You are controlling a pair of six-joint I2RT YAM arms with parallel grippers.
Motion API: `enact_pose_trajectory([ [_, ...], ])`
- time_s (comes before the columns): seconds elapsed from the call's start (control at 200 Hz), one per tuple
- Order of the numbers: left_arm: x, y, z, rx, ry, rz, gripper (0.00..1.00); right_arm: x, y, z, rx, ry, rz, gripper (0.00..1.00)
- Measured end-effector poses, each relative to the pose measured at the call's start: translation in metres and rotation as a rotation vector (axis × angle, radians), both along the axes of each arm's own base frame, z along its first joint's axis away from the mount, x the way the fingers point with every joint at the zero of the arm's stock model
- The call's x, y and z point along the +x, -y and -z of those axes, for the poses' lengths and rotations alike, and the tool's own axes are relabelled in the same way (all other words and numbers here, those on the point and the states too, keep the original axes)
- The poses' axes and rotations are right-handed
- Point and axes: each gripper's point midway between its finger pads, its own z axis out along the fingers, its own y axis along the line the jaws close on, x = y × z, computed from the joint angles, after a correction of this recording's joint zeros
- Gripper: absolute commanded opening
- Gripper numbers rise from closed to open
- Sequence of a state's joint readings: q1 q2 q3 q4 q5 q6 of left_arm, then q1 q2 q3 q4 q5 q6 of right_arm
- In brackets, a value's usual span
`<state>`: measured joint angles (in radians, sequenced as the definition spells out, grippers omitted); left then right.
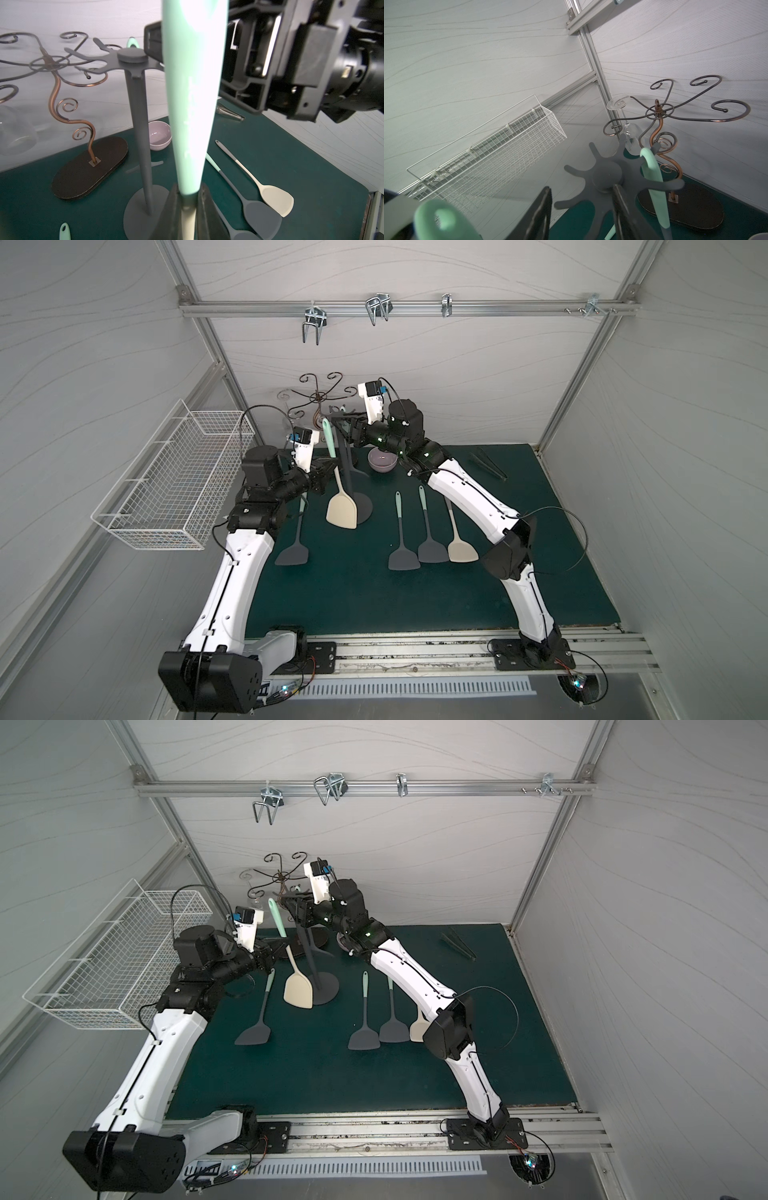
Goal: Take the spatula off the kitchen utensil rack
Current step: Take off the spatula from the rack, then place the spatula at the center of the board.
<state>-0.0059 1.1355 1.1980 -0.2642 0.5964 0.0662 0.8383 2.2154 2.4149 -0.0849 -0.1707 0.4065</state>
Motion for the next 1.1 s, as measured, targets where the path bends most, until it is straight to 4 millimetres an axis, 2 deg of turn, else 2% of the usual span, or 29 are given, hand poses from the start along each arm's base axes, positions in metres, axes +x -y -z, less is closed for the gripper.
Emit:
enact_pose_trajectory([
  [0.22, -0.002, -0.008, 0.002, 0.019, -0.011, -0.049, 0.00, -0.004, 0.001, -0.003, -0.015, 0.007, -0.016, 0.54],
  [0.495, -0.023, -0.017, -0.005, 0.043, 0.011, -0.108, 0.00, -0.017, 0.008, -0.004, -0.058, -0.020, -0.044, 0.56],
  [0.735, -0.031, -0.024, 0.000, 0.065, -0.017, -0.147, 0.00, -0.033, 0.021, -0.028, -0.053, 0.003, -0.060, 0.56],
  [0.895, -0.038, -0.031, 0.006, 0.089, -0.041, -0.185, 0.00, -0.050, 0.031, -0.045, -0.045, 0.014, -0.082, 0.56],
  [1.101, -0.041, -0.047, 0.022, 0.097, -0.123, -0.246, 0.00, -0.071, 0.049, -0.047, -0.073, 0.009, -0.088, 0.56],
])
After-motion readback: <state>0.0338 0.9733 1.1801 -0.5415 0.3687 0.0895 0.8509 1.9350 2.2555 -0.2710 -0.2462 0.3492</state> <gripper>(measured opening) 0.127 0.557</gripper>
